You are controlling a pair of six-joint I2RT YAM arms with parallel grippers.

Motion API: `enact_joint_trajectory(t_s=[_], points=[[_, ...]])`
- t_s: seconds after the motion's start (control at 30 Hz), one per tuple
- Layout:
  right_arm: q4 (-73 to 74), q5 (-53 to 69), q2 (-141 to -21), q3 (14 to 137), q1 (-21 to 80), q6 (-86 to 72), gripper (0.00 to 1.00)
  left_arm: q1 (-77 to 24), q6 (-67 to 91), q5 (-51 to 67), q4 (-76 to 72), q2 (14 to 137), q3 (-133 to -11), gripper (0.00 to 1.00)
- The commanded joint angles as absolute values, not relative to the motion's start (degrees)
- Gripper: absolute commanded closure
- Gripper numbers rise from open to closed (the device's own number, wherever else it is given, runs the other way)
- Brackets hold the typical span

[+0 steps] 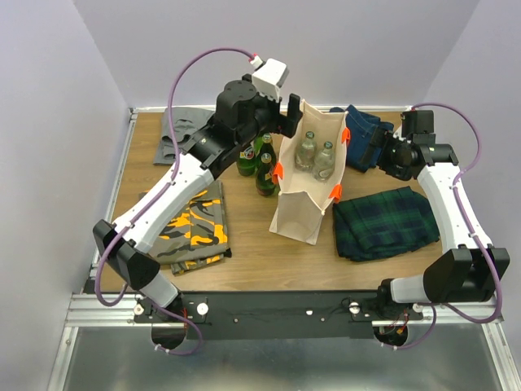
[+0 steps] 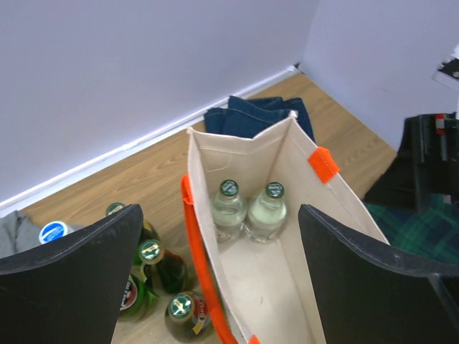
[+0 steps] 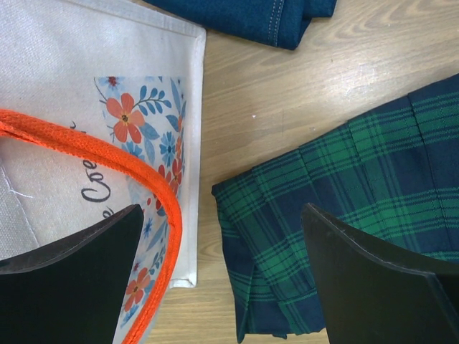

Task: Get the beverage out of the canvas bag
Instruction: Take out the drink from the canvas bag.

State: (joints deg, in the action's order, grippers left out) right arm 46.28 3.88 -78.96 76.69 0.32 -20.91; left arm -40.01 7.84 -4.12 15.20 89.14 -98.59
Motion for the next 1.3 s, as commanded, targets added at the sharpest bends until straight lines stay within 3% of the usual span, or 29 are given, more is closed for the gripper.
enact_joint_trajectory(t_s=[0.0, 0.13, 0.6, 1.27], points=[[45.7, 2.9, -77.4, 75.9, 0.3, -20.5, 0.0, -40.3, 6.2, 5.4, 23.4, 94.1, -104.5, 0.01], [45.9, 2.3, -77.3, 76.0, 0.2, -20.6, 0.0, -40.9, 6.1, 8.0, 28.4, 100.2, -111.8, 0.01], [46.1, 1.7, -76.9, 75.8, 0.2, -20.3, 0.0, -41.7, 6.4, 15.6, 32.2, 109.7, -119.4, 0.01], [46.1, 1.7, -77.5, 76.3, 0.2, -20.3, 0.0, -44.0, 5.9, 9.3, 34.5, 124.7, -129.6, 0.05]])
